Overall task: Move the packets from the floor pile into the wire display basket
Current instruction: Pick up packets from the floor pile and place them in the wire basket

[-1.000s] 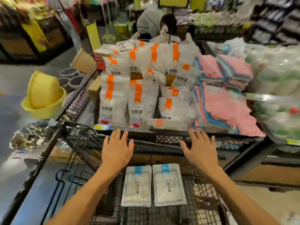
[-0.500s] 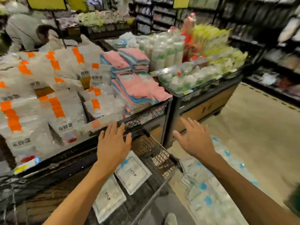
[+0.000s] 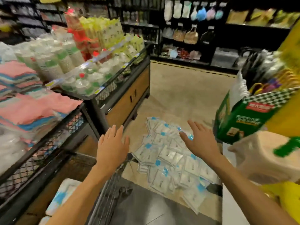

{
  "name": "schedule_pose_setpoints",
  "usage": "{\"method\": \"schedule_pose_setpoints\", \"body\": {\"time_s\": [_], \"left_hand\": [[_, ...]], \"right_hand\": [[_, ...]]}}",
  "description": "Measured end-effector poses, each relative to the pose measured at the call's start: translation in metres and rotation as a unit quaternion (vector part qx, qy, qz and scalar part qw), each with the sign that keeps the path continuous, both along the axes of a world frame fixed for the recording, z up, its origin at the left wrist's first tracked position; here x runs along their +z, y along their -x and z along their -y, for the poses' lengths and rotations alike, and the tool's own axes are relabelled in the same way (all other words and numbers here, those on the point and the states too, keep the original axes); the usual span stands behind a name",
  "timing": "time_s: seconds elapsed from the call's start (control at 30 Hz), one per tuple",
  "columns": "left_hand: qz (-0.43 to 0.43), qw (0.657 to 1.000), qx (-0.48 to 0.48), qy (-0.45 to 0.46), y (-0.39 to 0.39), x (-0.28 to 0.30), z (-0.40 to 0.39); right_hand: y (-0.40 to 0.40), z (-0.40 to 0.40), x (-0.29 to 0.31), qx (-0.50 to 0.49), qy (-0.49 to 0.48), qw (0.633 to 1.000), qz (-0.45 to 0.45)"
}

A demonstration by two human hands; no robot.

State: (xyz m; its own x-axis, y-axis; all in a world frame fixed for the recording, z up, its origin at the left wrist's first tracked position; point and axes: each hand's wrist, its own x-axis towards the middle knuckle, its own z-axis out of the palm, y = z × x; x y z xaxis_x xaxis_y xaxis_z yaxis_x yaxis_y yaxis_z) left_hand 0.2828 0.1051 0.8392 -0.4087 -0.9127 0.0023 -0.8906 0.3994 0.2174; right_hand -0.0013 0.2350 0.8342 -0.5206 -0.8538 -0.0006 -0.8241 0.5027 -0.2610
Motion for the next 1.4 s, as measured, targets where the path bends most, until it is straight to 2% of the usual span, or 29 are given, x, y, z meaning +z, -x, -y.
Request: {"method": "schedule_pose_setpoints", "body": {"time_s": [0.23, 0.33, 0.43, 0.57, 0.83, 1.0, 1.17, 1.3, 1.4], "left_hand": [[0.009, 0.997, -0.076, -0.022, 0.139, -0.022, -0.015], [0.014, 0.994, -0.091, -0.062, 0.176, -0.041, -0.015], [0.023, 0.99, -0.124, -0.066, 0.202, -0.055, -0.014], [0.031, 0.985, -0.151, -0.081, 0.227, -0.078, 0.001], [0.076, 0.962, -0.213, -0.151, 0.268, -0.163, 0.047], [0.109, 0.945, -0.244, -0.19, 0.303, -0.22, 0.069], [0.141, 0.933, -0.26, -0.204, 0.351, -0.316, 0.082], [0.161, 0.927, -0.271, -0.204, 0.396, -0.422, 0.079], [0.156, 0.927, -0.275, -0.2, 0.43, -0.516, 0.071]], "right_hand": [[0.122, -0.062, -0.028, -0.093, -0.022, 0.995, 0.006], [0.16, -0.085, -0.042, -0.126, -0.03, 0.991, 0.016], [0.184, -0.103, -0.054, -0.159, -0.032, 0.986, 0.022], [0.206, -0.113, -0.079, -0.2, -0.047, 0.978, 0.037], [0.208, -0.112, -0.143, -0.277, -0.112, 0.951, 0.077], [0.207, -0.1, -0.192, -0.328, -0.117, 0.931, 0.108], [0.223, -0.092, -0.283, -0.342, -0.136, 0.918, 0.148], [0.252, -0.087, -0.392, -0.357, -0.151, 0.902, 0.191], [0.286, -0.085, -0.485, -0.348, -0.146, 0.905, 0.195]]}}
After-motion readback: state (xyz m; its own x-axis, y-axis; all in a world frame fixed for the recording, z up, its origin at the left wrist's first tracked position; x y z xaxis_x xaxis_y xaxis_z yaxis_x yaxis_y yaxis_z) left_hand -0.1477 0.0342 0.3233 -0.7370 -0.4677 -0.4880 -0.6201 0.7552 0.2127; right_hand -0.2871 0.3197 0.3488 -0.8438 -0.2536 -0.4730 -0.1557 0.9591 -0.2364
